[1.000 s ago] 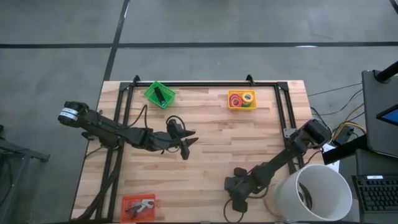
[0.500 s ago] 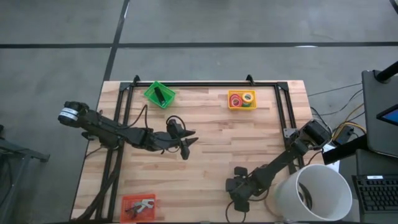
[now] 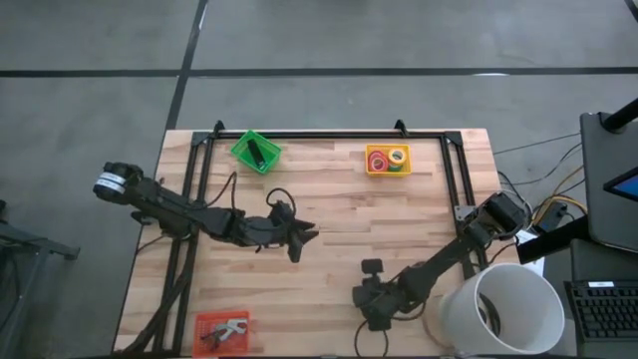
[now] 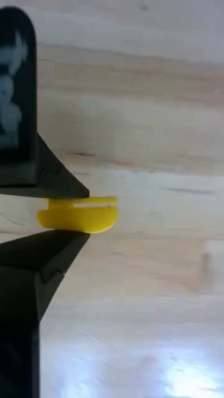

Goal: Pick and place Stapler, Stapler remover, tape
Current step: Put the yellow stapler into the green bin, then return to Home Position

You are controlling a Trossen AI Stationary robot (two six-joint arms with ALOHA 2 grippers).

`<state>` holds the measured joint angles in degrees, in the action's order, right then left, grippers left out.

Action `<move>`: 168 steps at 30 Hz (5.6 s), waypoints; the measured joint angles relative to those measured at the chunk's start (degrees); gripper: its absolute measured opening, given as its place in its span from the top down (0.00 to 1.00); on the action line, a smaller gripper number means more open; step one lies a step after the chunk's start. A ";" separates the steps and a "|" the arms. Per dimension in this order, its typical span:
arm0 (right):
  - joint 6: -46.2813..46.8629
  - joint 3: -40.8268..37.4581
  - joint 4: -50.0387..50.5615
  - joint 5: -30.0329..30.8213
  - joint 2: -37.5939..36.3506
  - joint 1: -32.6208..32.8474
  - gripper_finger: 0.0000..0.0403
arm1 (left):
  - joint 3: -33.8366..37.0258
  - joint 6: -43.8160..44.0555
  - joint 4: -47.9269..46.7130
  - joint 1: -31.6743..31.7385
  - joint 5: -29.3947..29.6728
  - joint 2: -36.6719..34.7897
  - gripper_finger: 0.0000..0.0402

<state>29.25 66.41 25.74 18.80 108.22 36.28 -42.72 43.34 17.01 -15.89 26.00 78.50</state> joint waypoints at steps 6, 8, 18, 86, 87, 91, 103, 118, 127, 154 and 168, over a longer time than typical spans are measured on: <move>-9.62 3.00 0.69 8.57 -0.08 -1.60 0.84 | 0.00 2.70 0.35 -3.13 0.93 0.44 0.62; -12.55 4.02 1.17 12.21 -0.11 -2.12 0.84 | 0.00 4.97 0.30 -4.07 2.09 1.12 0.62; -27.66 8.42 1.09 28.79 -0.18 -4.74 0.82 | 0.00 11.87 6.72 -4.91 2.98 7.23 0.62; -28.64 9.24 1.04 29.21 -0.28 -8.82 0.70 | -0.22 6.49 17.93 -4.50 2.12 15.06 0.82; -27.68 9.24 1.69 29.21 -0.28 -8.82 0.68 | -0.22 6.38 17.93 -4.36 2.12 15.06 0.82; -24.37 9.22 5.73 30.32 -0.39 -8.79 0.60 | -0.20 5.29 17.79 -3.64 2.75 14.91 0.81; -9.86 7.79 15.83 30.36 -0.74 -7.73 0.50 | -0.13 3.68 -0.32 -0.86 9.96 8.14 0.79; -8.80 3.27 8.34 30.27 -0.74 -7.56 0.52 | 0.95 7.10 -32.35 12.64 22.51 -10.70 0.79; -8.63 1.94 6.40 30.56 -0.74 -7.66 0.54 | 6.09 3.97 -31.48 30.26 17.01 -12.04 0.79; -8.80 0.65 4.97 30.71 -0.72 -8.20 0.61 | 8.42 -6.10 -25.62 47.56 -2.88 -7.92 0.52; -11.67 -1.35 -1.17 21.19 -1.49 -10.14 0.96 | 7.26 -16.89 -16.24 28.47 -11.39 -16.50 0.90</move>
<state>17.58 65.06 24.57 40.00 106.73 26.14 -35.46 26.45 0.77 12.58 14.61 62.00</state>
